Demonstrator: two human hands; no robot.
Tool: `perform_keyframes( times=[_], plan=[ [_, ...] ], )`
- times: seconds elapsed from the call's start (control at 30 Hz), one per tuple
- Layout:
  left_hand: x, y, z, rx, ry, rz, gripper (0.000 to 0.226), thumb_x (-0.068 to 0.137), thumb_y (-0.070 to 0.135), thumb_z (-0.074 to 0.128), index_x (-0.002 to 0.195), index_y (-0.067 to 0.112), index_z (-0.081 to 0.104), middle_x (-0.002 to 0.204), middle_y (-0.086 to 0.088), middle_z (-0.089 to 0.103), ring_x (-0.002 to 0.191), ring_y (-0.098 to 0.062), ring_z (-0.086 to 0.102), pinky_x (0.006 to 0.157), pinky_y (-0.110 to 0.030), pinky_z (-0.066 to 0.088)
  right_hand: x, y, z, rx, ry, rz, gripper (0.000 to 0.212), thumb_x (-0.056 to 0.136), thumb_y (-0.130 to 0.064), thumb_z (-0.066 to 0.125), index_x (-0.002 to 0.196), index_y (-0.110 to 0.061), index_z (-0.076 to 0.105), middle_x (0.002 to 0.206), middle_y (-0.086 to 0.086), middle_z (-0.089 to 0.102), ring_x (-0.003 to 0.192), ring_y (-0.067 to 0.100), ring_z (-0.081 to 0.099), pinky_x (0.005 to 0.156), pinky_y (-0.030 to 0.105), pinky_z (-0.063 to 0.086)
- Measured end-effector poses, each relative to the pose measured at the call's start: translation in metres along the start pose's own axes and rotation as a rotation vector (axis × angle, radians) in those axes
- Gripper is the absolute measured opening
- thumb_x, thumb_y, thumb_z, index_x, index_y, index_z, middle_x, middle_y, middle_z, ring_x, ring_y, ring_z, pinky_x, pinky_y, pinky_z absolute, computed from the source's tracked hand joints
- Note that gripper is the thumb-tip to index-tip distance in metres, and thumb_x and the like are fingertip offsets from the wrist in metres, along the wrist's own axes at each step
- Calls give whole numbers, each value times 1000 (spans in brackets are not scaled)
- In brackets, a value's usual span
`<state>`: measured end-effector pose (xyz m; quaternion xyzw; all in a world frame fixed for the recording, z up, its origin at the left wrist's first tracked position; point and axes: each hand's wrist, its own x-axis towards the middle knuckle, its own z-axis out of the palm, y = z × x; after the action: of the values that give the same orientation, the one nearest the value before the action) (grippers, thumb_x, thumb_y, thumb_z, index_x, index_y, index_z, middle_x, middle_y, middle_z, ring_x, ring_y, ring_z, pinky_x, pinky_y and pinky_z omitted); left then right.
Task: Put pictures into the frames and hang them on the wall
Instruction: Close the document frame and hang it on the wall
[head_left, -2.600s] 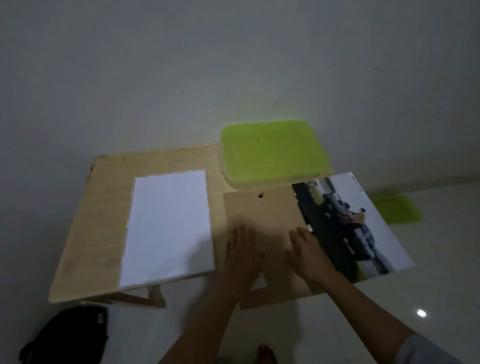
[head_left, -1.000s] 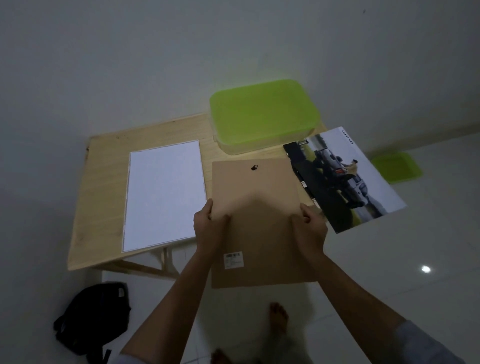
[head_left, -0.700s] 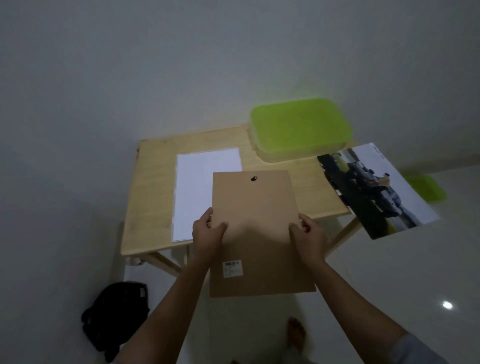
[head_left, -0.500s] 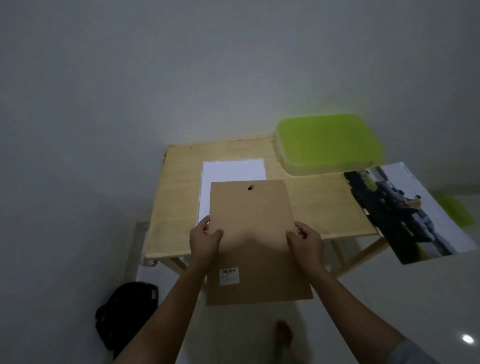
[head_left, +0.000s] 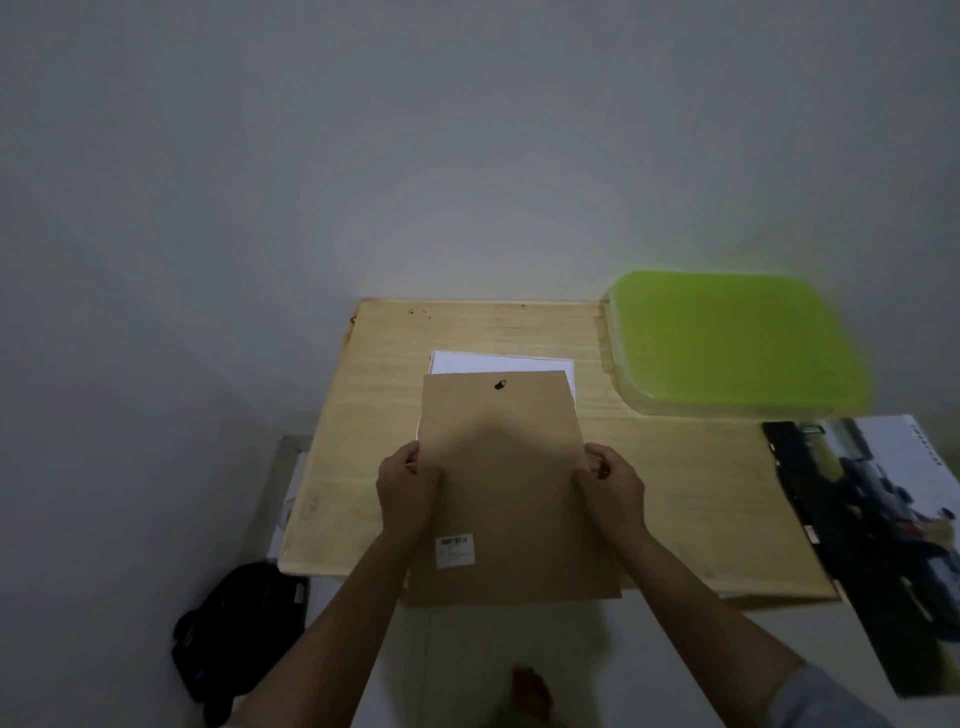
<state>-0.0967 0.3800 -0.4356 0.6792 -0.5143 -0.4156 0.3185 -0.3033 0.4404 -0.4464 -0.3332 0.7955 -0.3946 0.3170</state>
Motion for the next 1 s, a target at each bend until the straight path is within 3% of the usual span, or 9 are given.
perform_keyframes(
  times=[0.1,0.17,0.33,0.53,0.8,1.0],
  plan=[
    [13,-6,8,34,-8,-18,40,83,4,58,123,3,57,113,-12,60,98,-22,55,79,-26,41,9,5,4,-44,-3,-5,35,78,-1,59,112,-8,63,89,15,62,85,30,56,70,28,36],
    [23,-9,10,61,-21,-15,44,81,5,60,125,4,55,119,-17,57,103,-26,56,82,-27,42,13,6,7,-62,4,-6,37,81,-2,58,117,-9,61,92,16,61,88,29,55,74,28,37],
    [36,-10,7,91,-58,-8,47,81,4,61,127,2,52,120,-16,48,106,-27,54,83,-24,39,8,5,15,-99,46,-7,38,85,-5,55,122,-12,58,98,18,54,84,23,51,78,26,37],
    [49,-11,-2,96,-124,39,48,81,4,62,128,3,51,121,-14,46,97,-13,48,79,-21,38,1,-4,28,-75,128,29,38,87,-9,54,125,-11,56,97,14,48,79,18,47,78,22,34],
    [59,-19,-4,80,-173,108,51,80,10,68,128,5,51,117,-12,48,96,-17,51,80,-23,41,-3,-14,37,22,266,40,37,88,-10,51,124,-10,57,100,11,46,75,16,48,77,21,36],
    [63,-21,-5,86,-170,134,50,79,8,68,126,4,52,112,-9,46,95,-17,50,81,-24,41,3,-13,40,-52,214,38,36,89,-8,52,125,-8,56,99,15,46,76,15,47,80,21,39]
  ],
)
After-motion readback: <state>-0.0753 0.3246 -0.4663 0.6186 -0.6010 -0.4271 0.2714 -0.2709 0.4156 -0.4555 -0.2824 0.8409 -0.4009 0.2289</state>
